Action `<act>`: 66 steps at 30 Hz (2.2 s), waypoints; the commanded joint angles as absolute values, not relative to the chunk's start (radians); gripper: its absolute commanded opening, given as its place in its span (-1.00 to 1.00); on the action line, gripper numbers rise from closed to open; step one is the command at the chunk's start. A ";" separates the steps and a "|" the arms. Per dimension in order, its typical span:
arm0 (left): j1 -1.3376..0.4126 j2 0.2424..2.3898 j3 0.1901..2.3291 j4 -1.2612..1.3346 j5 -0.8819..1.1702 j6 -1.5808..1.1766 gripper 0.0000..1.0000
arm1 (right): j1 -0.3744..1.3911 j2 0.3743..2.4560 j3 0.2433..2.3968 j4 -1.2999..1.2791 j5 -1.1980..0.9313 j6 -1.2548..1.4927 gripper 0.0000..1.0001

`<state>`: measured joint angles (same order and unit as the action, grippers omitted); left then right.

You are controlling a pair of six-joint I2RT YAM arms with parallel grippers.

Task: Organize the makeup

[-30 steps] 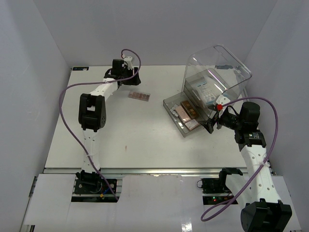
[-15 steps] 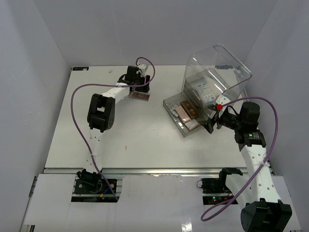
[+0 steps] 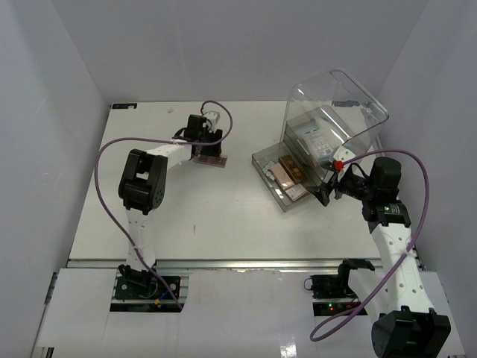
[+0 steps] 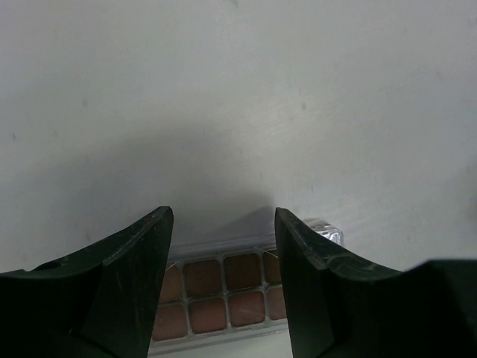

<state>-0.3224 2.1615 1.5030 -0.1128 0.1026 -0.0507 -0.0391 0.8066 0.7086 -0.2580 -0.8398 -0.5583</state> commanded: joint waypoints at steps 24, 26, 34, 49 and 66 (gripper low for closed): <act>-0.292 1.278 1.003 -0.335 0.046 -0.236 0.78 | 0.549 1.012 0.815 -0.444 -0.640 -0.804 0.80; -0.277 1.225 0.960 -0.323 0.024 -0.236 0.96 | 0.616 1.128 0.894 -0.440 -0.583 -0.778 0.81; -0.241 0.724 0.667 -0.230 -0.260 -0.184 0.96 | 0.880 1.637 1.264 -0.296 -0.298 -0.448 0.80; -0.230 0.499 0.626 -0.194 -0.385 -0.160 0.96 | 0.963 2.266 1.881 -0.289 -0.244 -0.272 0.80; -0.230 0.517 0.629 -0.193 -0.324 -0.164 0.96 | 0.962 2.315 1.822 -0.365 -0.271 -0.411 0.80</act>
<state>-0.2348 0.5171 0.6285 -0.2020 -0.3487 -0.1692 0.9627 2.3146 1.8662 -0.3346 -0.2422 -0.3570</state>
